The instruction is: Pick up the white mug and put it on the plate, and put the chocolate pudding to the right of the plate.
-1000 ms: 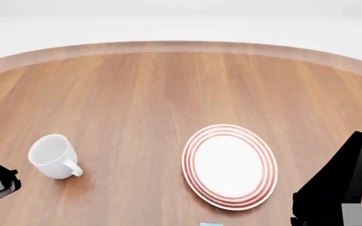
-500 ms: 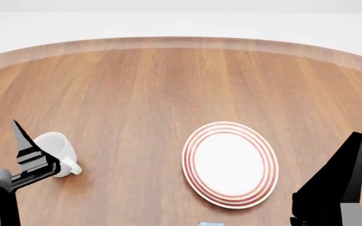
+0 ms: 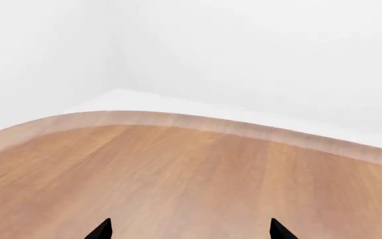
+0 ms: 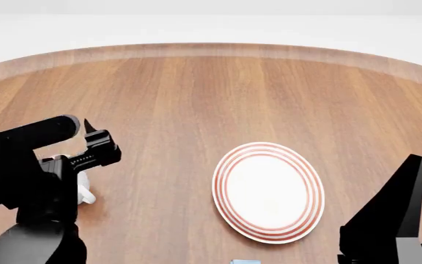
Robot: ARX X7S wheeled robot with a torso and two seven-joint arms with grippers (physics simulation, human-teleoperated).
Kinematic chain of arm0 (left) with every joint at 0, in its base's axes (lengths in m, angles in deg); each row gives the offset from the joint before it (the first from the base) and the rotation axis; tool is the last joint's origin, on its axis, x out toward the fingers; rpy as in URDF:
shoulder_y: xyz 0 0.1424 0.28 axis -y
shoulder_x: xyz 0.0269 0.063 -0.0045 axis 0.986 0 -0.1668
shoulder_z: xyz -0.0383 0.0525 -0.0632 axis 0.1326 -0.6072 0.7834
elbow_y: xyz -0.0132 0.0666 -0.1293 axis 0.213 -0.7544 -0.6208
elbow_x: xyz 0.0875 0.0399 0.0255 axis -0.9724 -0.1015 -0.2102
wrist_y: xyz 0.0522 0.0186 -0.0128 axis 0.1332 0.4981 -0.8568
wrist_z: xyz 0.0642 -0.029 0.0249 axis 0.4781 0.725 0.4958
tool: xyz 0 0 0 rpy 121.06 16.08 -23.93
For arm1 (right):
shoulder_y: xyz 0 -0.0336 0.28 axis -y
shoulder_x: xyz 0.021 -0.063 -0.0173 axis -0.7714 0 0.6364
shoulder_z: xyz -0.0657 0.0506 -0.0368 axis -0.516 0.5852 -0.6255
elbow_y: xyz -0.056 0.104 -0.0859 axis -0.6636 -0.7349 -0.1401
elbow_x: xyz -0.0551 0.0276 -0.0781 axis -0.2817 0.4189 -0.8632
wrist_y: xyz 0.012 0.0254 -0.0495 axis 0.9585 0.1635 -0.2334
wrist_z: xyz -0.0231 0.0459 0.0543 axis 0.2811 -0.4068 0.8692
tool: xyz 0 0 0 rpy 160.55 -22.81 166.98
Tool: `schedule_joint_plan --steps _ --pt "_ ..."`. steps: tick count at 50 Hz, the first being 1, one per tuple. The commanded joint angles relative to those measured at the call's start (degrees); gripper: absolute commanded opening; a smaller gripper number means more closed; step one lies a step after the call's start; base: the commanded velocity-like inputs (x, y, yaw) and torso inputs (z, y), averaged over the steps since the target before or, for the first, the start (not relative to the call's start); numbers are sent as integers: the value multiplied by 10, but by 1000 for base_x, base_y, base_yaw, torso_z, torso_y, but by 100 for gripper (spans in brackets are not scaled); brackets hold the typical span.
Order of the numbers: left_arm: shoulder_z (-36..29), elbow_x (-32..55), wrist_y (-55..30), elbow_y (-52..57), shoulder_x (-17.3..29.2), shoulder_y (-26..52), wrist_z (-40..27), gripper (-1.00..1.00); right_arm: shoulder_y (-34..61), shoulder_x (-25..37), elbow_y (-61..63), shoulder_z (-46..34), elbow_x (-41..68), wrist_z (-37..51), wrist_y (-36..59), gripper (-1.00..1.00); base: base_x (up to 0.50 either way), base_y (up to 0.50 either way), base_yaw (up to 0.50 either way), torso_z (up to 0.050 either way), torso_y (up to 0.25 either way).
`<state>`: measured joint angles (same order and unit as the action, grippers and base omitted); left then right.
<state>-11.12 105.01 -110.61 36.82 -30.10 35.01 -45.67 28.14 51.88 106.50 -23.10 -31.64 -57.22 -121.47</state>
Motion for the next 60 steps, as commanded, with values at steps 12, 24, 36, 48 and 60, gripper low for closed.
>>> schedule_joint_plan --steps 12,24,36,48,60 --pt "82 226 -85 -183 -70 170 -268 100 -1 -4 0 9 -9 -5 1 100 0 0 0 0 0" --pt "75 266 55 -253 -67 127 -395 100 -1 -2 0 7 -9 -2 1 100 0 0 0 0 0" --pt "39 232 153 -327 -60 116 -415 100 2 -1 -5 3 -10 0 0 100 0 0 0 0 0" --pt "13 208 216 -372 -58 100 -433 100 -2 2 -8 2 -8 2 -4 100 0 0 0 0 0" --pt "-2 195 275 -430 -46 88 -410 100 -3 4 -8 0 -8 5 -4 100 0 0 0 0 0"
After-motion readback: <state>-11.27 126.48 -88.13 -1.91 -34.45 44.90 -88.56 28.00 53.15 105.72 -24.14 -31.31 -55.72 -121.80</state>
